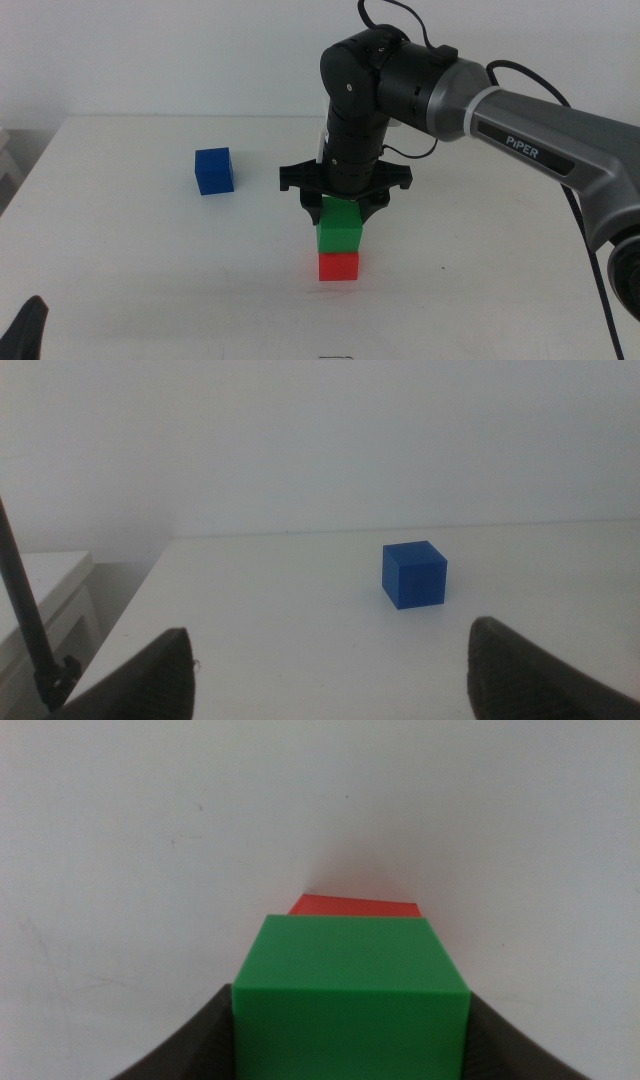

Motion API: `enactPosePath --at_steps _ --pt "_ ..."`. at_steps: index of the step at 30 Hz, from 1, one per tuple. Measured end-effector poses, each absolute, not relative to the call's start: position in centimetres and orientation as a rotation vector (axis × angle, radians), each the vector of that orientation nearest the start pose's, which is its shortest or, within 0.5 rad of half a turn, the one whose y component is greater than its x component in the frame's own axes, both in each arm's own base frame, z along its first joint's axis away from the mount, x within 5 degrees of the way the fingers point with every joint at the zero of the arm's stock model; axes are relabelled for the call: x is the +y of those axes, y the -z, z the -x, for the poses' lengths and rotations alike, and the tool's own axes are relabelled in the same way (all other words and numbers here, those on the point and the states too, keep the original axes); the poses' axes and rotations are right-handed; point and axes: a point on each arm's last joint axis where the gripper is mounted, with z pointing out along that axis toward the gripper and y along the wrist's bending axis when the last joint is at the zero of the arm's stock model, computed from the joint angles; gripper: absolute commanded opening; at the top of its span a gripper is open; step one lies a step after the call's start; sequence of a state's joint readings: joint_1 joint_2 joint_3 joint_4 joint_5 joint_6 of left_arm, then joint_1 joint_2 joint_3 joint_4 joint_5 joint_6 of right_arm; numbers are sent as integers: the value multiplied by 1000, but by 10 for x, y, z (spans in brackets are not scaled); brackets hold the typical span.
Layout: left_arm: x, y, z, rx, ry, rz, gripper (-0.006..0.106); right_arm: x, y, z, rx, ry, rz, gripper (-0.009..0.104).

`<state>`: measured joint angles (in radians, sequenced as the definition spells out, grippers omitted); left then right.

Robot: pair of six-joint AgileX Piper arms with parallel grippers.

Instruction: Stack red cubes first, then green, then blue cubes in a specific spot.

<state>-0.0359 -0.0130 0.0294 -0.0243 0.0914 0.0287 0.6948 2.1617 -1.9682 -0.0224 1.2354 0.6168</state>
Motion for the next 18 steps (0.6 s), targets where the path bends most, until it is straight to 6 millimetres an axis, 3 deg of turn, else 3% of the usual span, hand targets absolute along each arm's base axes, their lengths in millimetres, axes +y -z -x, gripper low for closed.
enactPosePath --at_steps 11,15,16,17,18 --pt "-2 -196 -57 1591 26 -34 94 294 -240 -356 2938 -174 152 -1" --pt "-2 -196 -57 1591 26 -34 94 292 -239 -357 2942 -172 143 10" --pt "-2 -196 -57 1591 26 -34 94 291 -239 -357 2943 -170 143 19" --pt "-2 -196 -57 1591 26 -34 94 291 -239 -357 2941 -170 143 54" --pt "-2 -196 -57 1591 26 -34 94 291 -239 -357 2941 -170 143 58"
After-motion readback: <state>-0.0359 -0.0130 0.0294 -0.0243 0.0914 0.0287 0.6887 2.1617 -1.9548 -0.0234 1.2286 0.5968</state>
